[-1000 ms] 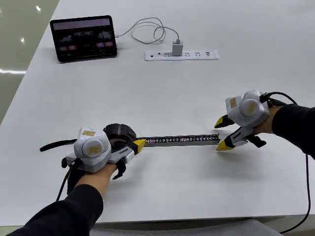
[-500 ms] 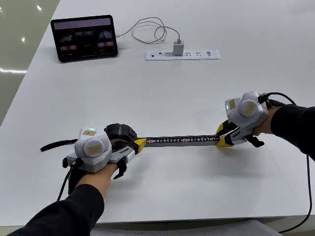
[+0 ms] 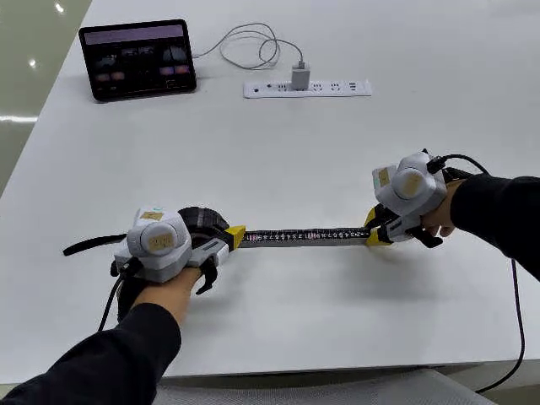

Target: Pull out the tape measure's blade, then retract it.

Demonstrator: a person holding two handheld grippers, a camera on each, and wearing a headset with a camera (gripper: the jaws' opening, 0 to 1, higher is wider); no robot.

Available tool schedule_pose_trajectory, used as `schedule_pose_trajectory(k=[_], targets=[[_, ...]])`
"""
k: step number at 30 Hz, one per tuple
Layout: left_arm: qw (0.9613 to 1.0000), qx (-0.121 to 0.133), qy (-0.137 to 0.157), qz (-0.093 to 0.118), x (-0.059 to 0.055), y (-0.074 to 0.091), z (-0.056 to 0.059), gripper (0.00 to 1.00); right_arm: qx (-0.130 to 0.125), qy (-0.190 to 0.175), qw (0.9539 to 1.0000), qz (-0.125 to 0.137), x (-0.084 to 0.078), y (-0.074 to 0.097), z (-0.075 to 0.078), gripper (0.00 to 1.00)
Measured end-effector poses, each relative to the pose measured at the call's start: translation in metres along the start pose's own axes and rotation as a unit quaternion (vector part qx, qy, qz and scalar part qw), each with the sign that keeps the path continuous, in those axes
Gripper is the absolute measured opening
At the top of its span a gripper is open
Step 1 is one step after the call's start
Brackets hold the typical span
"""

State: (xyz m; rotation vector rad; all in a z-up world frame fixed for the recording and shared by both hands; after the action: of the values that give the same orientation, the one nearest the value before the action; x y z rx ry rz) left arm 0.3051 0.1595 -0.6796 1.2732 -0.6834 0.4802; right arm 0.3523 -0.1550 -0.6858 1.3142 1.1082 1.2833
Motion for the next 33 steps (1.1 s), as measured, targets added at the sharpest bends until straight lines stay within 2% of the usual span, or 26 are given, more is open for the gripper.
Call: schedule_pose_trajectory(k=[2, 5, 8, 11, 18, 21, 23, 31, 33], targets=[[1.0000, 0.004, 0.007, -0.004, -0.0008, -0.0003, -0.0014, 0.73, 0.000, -0.011, 0.9999, 0.000, 0.0004, 0.0001, -0.0003, 0.11], [0.9996, 0.008, 0.023, -0.013, 0.0005, 0.0014, -0.0025, 0.70, 0.007, -0.066, 0.9978, 0.012, -0.0005, -0.0001, -0.0007, 0.11], [0.9994, 0.012, 0.027, -0.017, 0.0013, -0.0007, -0.0026, 0.70, 0.001, -0.038, 0.9991, 0.015, -0.0007, -0.0002, 0.0002, 0.10], [0.9990, 0.024, 0.030, -0.022, 0.0013, 0.0008, -0.0056, 0.63, 0.000, -0.023, 0.9997, 0.011, 0.0005, 0.0000, -0.0001, 0.10], [0.9988, 0.030, 0.022, -0.031, 0.0020, 0.0012, -0.0044, 0.62, 0.002, -0.044, 0.9989, 0.014, -0.0001, 0.0001, -0.0001, 0.10], [0.9984, 0.038, 0.008, -0.042, 0.0010, 0.0016, -0.0030, 0.61, 0.001, -0.040, 0.9991, 0.011, 0.0006, 0.0000, 0.0002, 0.10], [0.9986, 0.041, 0.002, -0.035, -0.0008, 0.0016, -0.0032, 0.61, 0.000, -0.036, 0.9993, 0.011, 0.0017, -0.0001, -0.0008, 0.10], [0.9985, 0.038, 0.004, -0.039, -0.0006, -0.0004, -0.0041, 0.60, -0.007, -0.018, 0.9997, 0.018, 0.0019, 0.0001, -0.0030, 0.10], [0.9985, 0.038, 0.005, -0.039, -0.0006, -0.0003, -0.0040, 0.60, -0.008, -0.023, 0.9995, 0.022, 0.0013, 0.0003, -0.0027, 0.10]])
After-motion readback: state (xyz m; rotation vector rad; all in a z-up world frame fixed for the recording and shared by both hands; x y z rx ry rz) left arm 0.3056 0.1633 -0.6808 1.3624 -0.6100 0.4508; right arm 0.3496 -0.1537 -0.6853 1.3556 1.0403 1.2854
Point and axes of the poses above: the centre of the closed fingertips' face, and the gripper's own axes: y roughly backward along the fingers, z roughly to its right, x roughly out of its top, the point moved 8 cm from there along y, roughly backward along the fingers, and after that the axes turned 15 degrees about -z, right-handed, at the moved point
